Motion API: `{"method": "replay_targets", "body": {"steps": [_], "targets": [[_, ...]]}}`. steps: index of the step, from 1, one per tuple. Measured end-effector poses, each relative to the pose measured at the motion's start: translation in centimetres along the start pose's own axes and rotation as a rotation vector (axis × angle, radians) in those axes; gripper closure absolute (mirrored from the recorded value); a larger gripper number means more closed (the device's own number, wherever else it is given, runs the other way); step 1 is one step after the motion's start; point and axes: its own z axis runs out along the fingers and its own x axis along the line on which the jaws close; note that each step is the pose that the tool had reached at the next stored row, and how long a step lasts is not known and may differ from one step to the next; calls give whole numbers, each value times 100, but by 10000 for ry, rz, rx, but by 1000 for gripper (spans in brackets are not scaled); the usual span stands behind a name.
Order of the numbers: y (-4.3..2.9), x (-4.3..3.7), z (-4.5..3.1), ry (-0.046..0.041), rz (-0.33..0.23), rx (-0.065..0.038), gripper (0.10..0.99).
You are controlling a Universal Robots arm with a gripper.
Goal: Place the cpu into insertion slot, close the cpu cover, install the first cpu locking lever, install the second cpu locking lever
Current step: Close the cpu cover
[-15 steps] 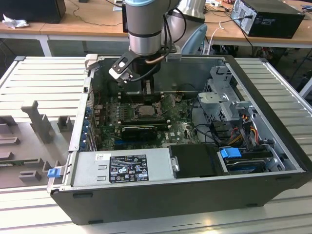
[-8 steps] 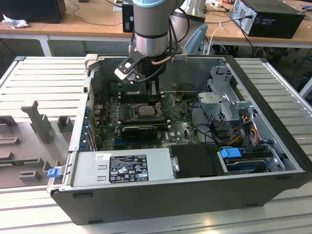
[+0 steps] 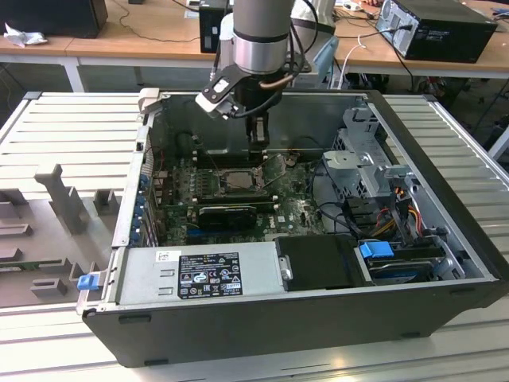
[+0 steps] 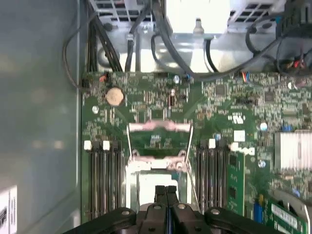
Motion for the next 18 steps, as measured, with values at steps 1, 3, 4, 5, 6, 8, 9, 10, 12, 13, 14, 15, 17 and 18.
{"method": "replay_targets", "body": {"steps": [1,3,4,5,6,8,9,10,12,13,14,15,17,18], "targets": [[77,0,0,21,-1,93,980],[283,3,7,103,-41,178,980],[350,4,11,108,-97,179,980],[404,4,15,107,-178,180,980],[427,4,18,108,-247,181,980],[458,4,23,110,-507,183,980],[480,4,30,113,-671,185,980],[503,5,37,116,-760,184,980],[614,6,58,118,-854,185,980],[649,6,64,119,-870,185,980],[682,7,69,119,-885,185,980],[755,9,83,118,-931,187,980],[806,12,118,118,-1017,187,980],[806,11,135,117,-1033,187,980]]}}
